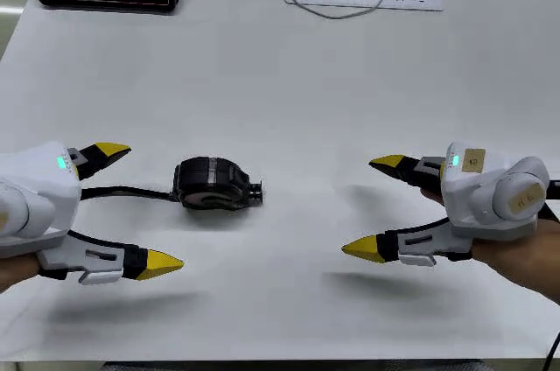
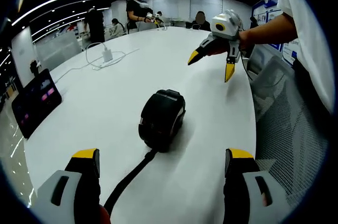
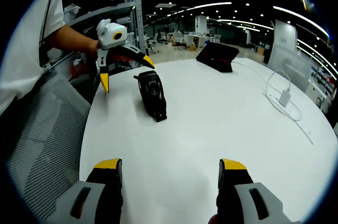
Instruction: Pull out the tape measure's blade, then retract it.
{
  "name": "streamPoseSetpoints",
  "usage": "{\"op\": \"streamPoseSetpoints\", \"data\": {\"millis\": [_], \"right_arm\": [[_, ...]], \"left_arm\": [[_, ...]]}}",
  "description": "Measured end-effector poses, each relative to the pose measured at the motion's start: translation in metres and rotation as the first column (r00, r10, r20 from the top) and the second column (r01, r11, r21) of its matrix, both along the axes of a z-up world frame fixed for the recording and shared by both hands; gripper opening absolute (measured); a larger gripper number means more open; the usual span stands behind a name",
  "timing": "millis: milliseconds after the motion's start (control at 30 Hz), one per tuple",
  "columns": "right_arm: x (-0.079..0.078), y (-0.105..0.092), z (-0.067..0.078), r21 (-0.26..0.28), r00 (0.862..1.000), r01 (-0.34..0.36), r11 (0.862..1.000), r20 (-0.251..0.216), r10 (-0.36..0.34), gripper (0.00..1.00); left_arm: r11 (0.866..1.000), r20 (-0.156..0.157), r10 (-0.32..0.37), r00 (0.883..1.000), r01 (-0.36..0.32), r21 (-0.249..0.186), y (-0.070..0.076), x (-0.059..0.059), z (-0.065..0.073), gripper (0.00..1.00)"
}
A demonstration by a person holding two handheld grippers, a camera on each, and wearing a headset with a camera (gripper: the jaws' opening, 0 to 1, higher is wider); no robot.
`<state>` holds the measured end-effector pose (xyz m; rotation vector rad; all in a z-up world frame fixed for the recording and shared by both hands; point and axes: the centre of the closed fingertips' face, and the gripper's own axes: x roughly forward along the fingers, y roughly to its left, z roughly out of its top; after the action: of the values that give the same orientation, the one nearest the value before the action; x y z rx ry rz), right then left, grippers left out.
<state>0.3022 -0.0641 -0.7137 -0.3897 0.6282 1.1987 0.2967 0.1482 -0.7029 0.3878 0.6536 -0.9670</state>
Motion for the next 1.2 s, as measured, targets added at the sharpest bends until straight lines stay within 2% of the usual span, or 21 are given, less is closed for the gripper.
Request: {"op": "streamPoseSetpoints", "data": {"millis": [267,500,733,867,1200], "right_arm": [[0.001,0.009,-0.007,-0.03,0.998,-0.056,0.998,0.007,0.056,0.72],[0.006,0.017,-0.008,-0.033,0.996,-0.085,0.996,0.003,0.085,0.72],[0.007,0.023,-0.012,-0.054,0.992,-0.123,0.991,0.007,0.124,0.71],[0.007,0.027,-0.013,-0.077,0.989,-0.149,0.986,0.013,0.15,0.7],[0.009,0.036,-0.018,-0.104,0.981,-0.192,0.976,0.011,0.194,0.69]], "left_arm": [[0.998,-0.003,-0.052,0.999,0.053,0.035,-0.006,0.004,-0.004,0.94],[0.996,-0.009,-0.075,0.997,0.076,0.053,-0.011,0.009,-0.006,0.92],[0.991,-0.016,-0.105,0.994,0.106,0.078,-0.015,0.014,-0.007,0.86],[0.989,-0.033,-0.117,0.993,0.12,0.086,-0.016,0.015,-0.007,0.81],[0.982,-0.05,-0.146,0.988,0.151,0.11,-0.022,0.018,-0.01,0.72]]}}
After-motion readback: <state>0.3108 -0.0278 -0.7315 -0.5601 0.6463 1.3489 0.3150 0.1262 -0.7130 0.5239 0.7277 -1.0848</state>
